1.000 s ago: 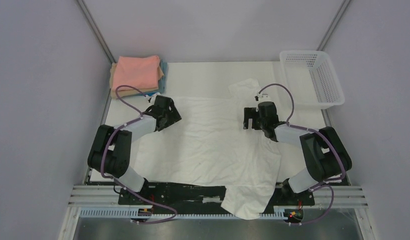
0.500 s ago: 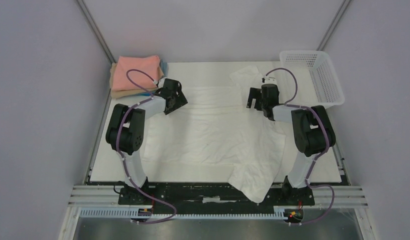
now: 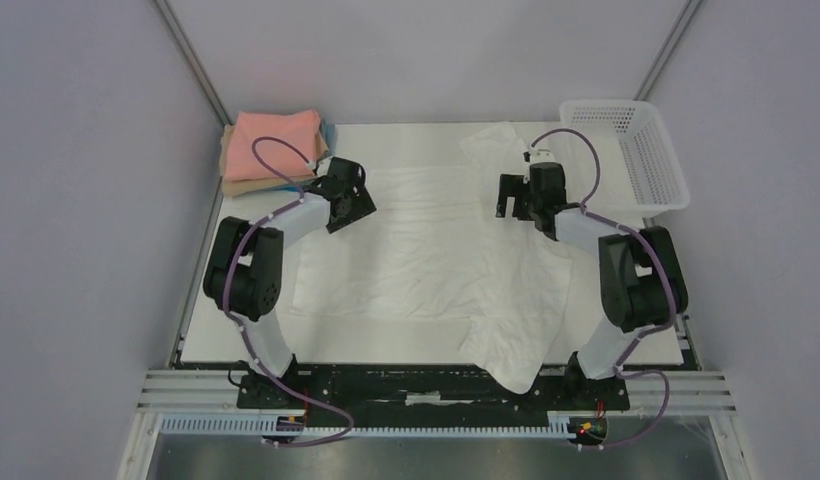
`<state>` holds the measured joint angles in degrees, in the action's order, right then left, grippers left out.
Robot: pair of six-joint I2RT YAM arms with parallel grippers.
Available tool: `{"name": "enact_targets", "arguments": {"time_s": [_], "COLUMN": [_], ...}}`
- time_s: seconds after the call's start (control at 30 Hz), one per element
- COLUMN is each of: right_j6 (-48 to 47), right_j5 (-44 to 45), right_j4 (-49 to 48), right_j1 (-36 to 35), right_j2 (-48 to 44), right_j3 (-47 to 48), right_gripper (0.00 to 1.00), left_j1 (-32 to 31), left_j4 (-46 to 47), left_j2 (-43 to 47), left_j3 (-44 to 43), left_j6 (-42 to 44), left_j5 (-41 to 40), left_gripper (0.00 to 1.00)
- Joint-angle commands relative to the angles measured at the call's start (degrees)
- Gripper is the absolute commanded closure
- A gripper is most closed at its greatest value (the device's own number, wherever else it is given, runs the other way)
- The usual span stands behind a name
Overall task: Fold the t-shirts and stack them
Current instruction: Grab the side of the flattened tshirt closest away from the robot with both arms
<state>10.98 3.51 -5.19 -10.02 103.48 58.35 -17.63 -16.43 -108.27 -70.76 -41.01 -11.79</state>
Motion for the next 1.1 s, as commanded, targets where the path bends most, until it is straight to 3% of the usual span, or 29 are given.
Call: {"name": "enact_targets", "arguments": {"time_s": [0.0,0.3,0.57,0.77,0.93,1.07], "right_j6": [-3.07,5.31,5.91,5.73,5.7,5.95], "right_j5": [-0.96,1.43,-2.86,-3.37,-3.09,-3.0], "right_j4": [0.83,-8.44,-9.91,-8.84,-8.01,-7.16], "right_j1": [-1.94,-1.94,-1.91,-1.93,-1.89,-1.92], "right_j2": [-18.02,-47.54,-50.56,-48.86,-49.02,-49.21], "right_j3": [-10.52,-35.19,-37.3,-36.2,-35.85,-35.52], "right_gripper": [0.02,0.02,0.02,0.02,0.02,0.02], "left_j1": [-5.57,-6.11,-6.09,-6.03,-5.85,-5.58], "left_j4": [-5.87,-23.09,-29.59,-24.84,-15.15,-12.83], "left_j2": [19.17,50.75,70.33,69.33,62.1,54.7], "left_j3": [7.73,32.57,49.03,52.24,53.4,50.58], "left_j6": [1.68,-15.5,-30.22,-34.09,-34.86,-34.36], "left_j5": [-11.38,-18.53,-19.8,-22.71,-21.82,-21.52], "left_gripper": [0.16,0.16,0.19,0.25,0.36,0.45]}}
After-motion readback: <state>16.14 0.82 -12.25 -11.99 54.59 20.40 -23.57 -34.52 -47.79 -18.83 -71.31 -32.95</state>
